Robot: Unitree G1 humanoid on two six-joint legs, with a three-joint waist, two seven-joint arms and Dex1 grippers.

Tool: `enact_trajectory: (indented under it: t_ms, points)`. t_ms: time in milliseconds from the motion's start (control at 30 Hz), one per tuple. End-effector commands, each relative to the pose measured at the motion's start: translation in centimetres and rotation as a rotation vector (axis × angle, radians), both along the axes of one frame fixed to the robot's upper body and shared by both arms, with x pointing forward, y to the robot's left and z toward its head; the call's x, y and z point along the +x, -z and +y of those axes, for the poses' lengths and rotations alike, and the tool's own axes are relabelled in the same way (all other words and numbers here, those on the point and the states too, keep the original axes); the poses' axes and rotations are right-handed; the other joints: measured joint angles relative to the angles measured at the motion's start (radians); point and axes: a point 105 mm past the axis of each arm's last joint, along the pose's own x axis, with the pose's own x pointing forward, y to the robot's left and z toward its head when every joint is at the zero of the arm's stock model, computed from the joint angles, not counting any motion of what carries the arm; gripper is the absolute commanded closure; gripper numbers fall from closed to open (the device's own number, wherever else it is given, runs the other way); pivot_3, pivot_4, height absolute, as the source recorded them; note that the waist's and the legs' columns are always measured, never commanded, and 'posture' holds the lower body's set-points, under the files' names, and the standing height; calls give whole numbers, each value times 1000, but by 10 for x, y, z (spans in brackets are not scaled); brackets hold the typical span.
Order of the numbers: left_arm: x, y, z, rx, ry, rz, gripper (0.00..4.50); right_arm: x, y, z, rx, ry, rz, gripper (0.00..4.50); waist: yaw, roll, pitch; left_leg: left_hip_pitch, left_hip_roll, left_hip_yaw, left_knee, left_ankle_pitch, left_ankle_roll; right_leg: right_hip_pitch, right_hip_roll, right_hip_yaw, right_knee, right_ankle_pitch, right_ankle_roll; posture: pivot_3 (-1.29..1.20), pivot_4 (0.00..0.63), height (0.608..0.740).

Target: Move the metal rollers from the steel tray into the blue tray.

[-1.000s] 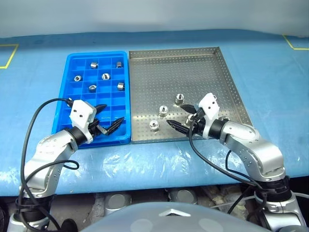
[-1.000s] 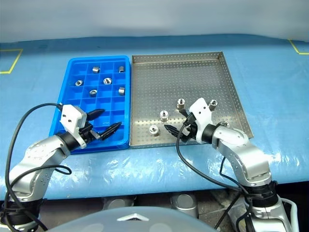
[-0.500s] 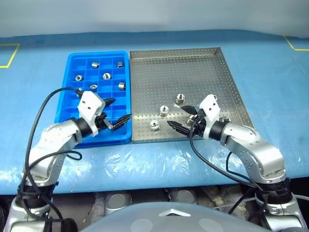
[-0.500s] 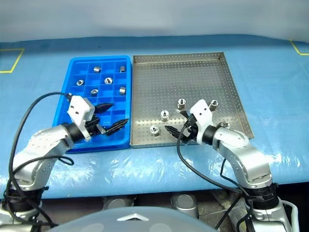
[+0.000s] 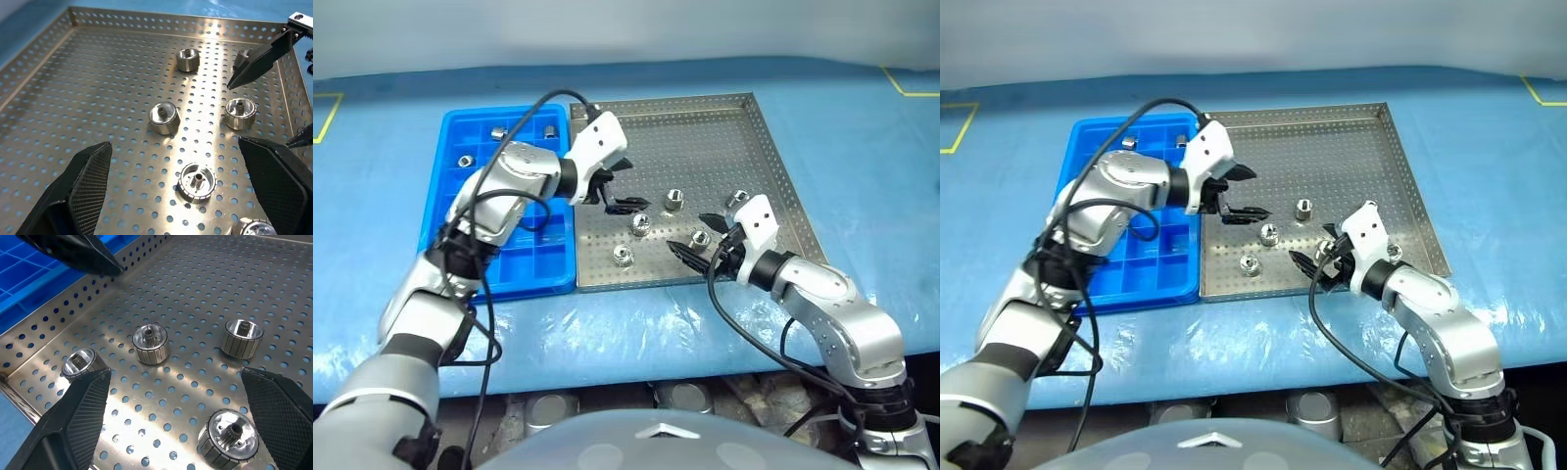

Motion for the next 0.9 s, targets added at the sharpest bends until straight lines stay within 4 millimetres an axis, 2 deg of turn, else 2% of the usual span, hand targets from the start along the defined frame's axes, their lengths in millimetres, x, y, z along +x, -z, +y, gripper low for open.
enact_trajectory:
  t_ms: [33,233,433,567,733,767,900]
  points:
    - [5,8,-7,81,71,4,10,-5,-9,4,14,3,-45,24,-10,0,0,0,0,0,0,0,0,0,0,0,0,0,0,-190,150,740]
    - [3,35,-8,241,164,43,10,-10,-5,10,35,13,-37,24,-47,1,0,0,0,0,1,0,0,0,0,1,1,0,1,-219,150,740]
    - [7,59,-3,353,156,46,10,-10,-5,13,46,18,-43,24,-58,1,0,0,0,0,1,0,0,0,0,1,1,-3,5,-230,150,740]
    - [14,61,-2,366,120,26,916,-9,-6,14,51,16,-49,0,-59,1,0,0,0,0,2,0,1,0,0,1,2,-3,5,-229,150,740]
    - [15,59,-1,360,121,21,2635,-7,-8,15,55,20,-57,0,-63,1,0,1,0,0,2,0,1,0,0,2,3,-3,6,-222,150,740]
    - [14,58,0,361,127,21,2821,-7,-8,15,56,18,-58,0,-63,1,0,1,0,0,2,0,1,0,0,2,4,-3,6,-219,150,740]
    - [13,46,3,337,139,-4,2810,-4,-9,18,56,7,-60,0,-68,1,0,1,0,1,2,0,1,0,1,3,5,-4,6,-191,150,740]
